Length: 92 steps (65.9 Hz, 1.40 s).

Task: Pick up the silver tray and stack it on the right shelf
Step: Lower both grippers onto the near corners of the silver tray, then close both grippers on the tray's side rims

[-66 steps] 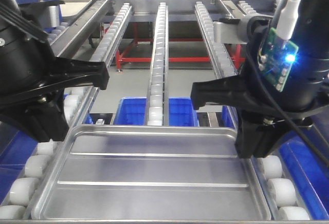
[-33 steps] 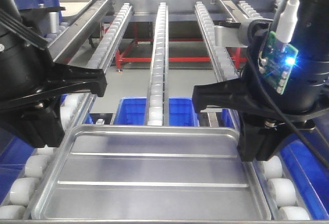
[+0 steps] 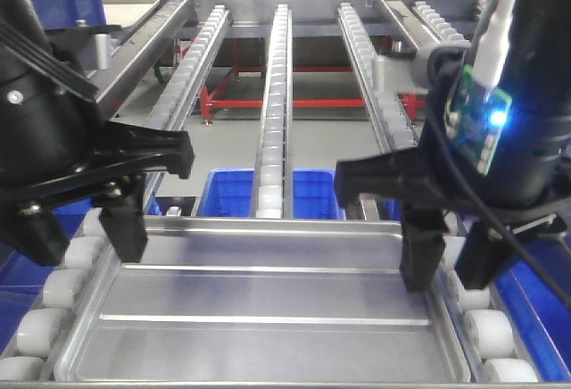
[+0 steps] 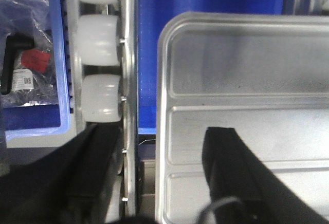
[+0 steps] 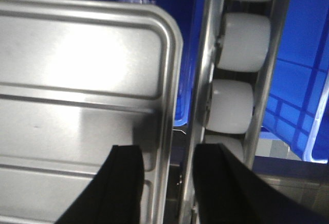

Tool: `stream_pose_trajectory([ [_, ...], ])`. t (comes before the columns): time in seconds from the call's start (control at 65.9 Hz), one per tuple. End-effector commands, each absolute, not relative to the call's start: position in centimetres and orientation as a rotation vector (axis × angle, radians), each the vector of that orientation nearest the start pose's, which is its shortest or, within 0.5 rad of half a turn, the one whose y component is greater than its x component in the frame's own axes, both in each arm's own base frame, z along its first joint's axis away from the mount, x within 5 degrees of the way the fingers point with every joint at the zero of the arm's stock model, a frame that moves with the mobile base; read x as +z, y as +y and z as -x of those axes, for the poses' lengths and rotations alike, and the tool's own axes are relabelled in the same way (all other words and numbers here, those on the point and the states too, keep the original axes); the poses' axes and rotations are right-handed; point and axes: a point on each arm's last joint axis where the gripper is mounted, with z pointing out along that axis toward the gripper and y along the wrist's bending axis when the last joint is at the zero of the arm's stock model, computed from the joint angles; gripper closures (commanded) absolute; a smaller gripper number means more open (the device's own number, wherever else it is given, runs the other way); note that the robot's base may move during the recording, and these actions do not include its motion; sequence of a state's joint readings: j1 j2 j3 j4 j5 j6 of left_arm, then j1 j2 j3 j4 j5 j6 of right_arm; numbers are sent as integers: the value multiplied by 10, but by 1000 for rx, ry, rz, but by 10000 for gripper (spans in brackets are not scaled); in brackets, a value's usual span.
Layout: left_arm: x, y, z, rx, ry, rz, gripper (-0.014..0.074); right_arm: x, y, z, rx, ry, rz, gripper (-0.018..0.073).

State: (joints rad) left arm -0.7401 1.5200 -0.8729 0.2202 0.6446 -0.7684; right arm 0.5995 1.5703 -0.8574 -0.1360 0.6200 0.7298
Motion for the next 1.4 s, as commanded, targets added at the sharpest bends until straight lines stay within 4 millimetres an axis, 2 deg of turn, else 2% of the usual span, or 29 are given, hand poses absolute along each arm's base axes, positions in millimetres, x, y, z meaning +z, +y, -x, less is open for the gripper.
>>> stream_pose_trajectory([
  [0.0, 224, -186, -220, -238, 2682, -187, 298, 202, 158, -244, 228, 2762, -43, 165],
  [0.137, 216, -189, -222, -227, 2696, -192, 334, 202, 157, -247, 244, 2743, -50, 165],
  [0.349, 206, -191, -225, -197, 2727, -197, 334, 201, 157, -251, 263, 2722, -61, 165],
  [0.835, 206, -189, -225, -166, 2730, -213, 334, 188, 161, -255, 264, 2750, -74, 165],
  [0.986, 199, -190, -226, -148, 2748, -216, 334, 184, 162, -256, 255, 2761, -73, 165],
  [1.381, 195, -192, -226, -156, 2770, -197, 335, 183, 162, -256, 256, 2761, -73, 165],
])
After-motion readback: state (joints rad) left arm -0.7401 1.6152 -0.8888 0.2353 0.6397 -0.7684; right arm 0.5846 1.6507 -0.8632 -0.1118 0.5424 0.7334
